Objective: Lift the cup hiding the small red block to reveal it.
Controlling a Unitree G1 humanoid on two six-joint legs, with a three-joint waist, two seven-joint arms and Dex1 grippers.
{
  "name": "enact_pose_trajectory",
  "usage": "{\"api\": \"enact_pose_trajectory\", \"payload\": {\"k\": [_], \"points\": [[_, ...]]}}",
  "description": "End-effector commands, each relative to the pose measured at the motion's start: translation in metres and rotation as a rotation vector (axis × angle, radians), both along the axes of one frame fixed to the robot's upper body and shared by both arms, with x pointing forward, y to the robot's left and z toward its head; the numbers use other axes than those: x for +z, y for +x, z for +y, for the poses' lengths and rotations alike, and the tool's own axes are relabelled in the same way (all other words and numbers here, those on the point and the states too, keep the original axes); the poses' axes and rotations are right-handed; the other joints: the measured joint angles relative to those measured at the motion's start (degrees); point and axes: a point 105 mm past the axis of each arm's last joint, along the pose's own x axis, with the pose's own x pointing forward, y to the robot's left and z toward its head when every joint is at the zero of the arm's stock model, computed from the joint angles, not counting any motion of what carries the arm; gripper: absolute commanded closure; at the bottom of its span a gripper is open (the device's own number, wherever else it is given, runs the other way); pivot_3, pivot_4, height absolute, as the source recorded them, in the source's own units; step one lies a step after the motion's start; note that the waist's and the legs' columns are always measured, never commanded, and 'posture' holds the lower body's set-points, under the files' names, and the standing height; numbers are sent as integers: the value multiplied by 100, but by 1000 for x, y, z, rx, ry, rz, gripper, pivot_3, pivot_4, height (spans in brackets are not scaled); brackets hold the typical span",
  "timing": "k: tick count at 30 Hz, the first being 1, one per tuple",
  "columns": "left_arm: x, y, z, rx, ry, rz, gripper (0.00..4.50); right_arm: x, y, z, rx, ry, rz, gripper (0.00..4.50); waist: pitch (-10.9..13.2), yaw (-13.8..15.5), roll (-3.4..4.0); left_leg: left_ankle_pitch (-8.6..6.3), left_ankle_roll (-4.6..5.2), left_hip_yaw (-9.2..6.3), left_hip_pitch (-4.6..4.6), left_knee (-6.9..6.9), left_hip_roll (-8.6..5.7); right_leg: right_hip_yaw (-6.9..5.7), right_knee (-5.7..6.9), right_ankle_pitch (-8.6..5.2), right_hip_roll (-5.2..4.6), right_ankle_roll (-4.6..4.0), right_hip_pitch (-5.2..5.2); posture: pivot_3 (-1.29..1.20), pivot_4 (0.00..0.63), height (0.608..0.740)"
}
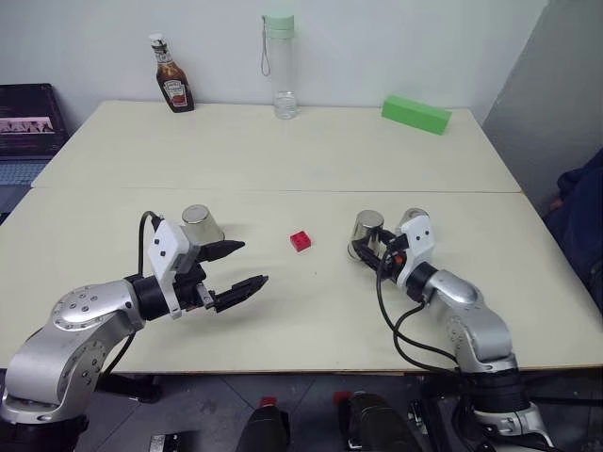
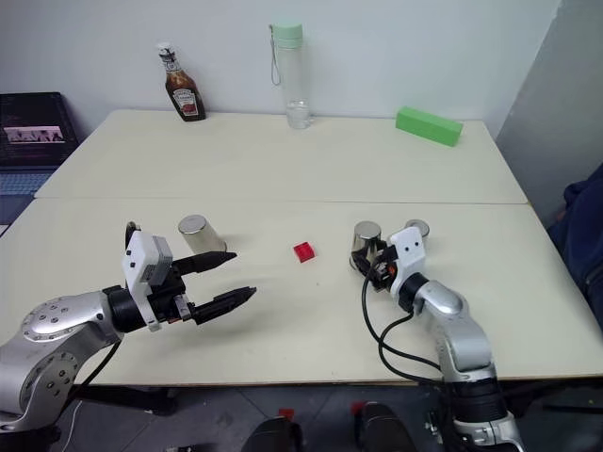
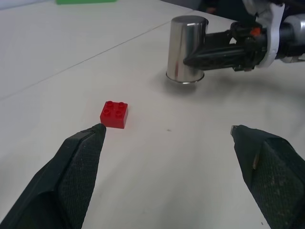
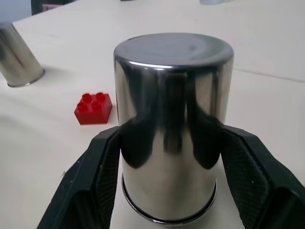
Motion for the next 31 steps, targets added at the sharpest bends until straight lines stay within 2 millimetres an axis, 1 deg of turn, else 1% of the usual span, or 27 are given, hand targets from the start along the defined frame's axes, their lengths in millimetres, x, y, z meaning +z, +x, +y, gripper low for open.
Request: {"api": "enact_pose_trajectory", "payload": {"k": [1, 4, 5, 6, 7, 9, 10, 14, 17, 21, 24, 27, 29, 31], "points": [[8, 1, -2, -20, 6, -43, 0, -3, 9, 7, 7, -9, -41, 1717, 0, -3, 0, 0, 0, 1, -3, 0, -3, 0, -2, 0, -4, 0, -2, 0, 150, 740], [8, 1, -2, -26, 11, -43, 0, -13, 13, 7, -1, -15, -35, 1717, -2, -2, -3, 0, 0, 2, -2, -1, -3, 1, -3, 1, -6, 0, 0, 0, 150, 740], [9, 1, -1, -25, 12, -44, 0, -14, 12, 8, 5, -15, -37, 1018, -2, -2, -3, 0, 0, 0, 0, -1, -2, 0, -2, 1, -6, 0, 1, 0, 150, 740], [9, 0, -1, -24, 14, -45, 0, -14, 12, 9, 13, -18, -42, 908, -2, 0, -3, 0, 0, -1, 0, -1, -2, -1, -2, 1, -6, 0, 2, 0, 150, 740], [9, 0, 0, -22, 15, -46, 0, -13, 11, 9, 20, -18, -47, 595, -1, 2, -2, 0, 0, -1, 1, 0, -2, -1, -1, 1, -6, 0, 2, 0, 150, 740], [9, 0, 1, -17, 15, -46, 0, -11, 7, 8, 31, -30, -60, 111, -1, 11, -1, 0, 0, -1, 0, -1, -2, -1, 0, 0, -6, 0, 1, 0, 150, 740], [9, 0, 1, -15, 16, -46, 0, -11, 6, 7, 35, -38, -65, 43, -1, 18, -1, 0, 0, -2, 0, -1, -2, -1, 0, 0, -6, 0, 1, 0, 150, 740], [8, -4, 0, -5, 8, -33, 0, 0, -8, -2, 65, -53, -79, 43, 0, 45, 0, 0, 0, -3, -4, -2, -2, -2, -3, 0, -8, 0, -1, 0, 150, 740], [9, -7, 5, 21, -4, -3, 0, 16, -31, -13, 108, -64, -71, 43, 0, 50, 0, -1, 0, -6, -11, -3, -2, -4, -5, 0, -10, 0, -4, 0, 150, 740], [7, -15, 18, 57, 48, 44, 0, 43, -69, -29, 214, -52, -1, 43, 3, 55, 5, -1, 0, -11, -14, -2, -2, -8, -5, -1, -11, 1, -5, 0, 150, 740], [6, -20, 28, 91, 61, 71, 0, 54, -87, -44, 267, -74, 82, 43, 3, 50, 4, -1, 0, -11, -7, 0, -2, -10, -8, -2, -11, 2, 1, 0, 150, 740], [6, -24, 35, 117, 74, 79, 0, 64, -94, -57, 271, -96, 114, 43, 3, 47, 4, -1, 0, -9, 6, -1, 0, -10, -6, -2, -10, 1, 9, 0, 150, 740], [7, -23, 42, 148, 71, 80, 0, 69, -95, -59, 273, -99, 122, 43, 3, 50, 3, 0, 0, -8, 9, -1, 0, -10, -4, -3, -8, 1, 10, 0, 150, 740], [8, -20, 46, 169, 75, 67, 0, 72, -94, -55, 273, -93, 121, 43, 3, 52, 3, 0, 1, -9, 9, -1, 1, -11, -5, -3, -5, 1, 10, 0, 150, 740]]}}
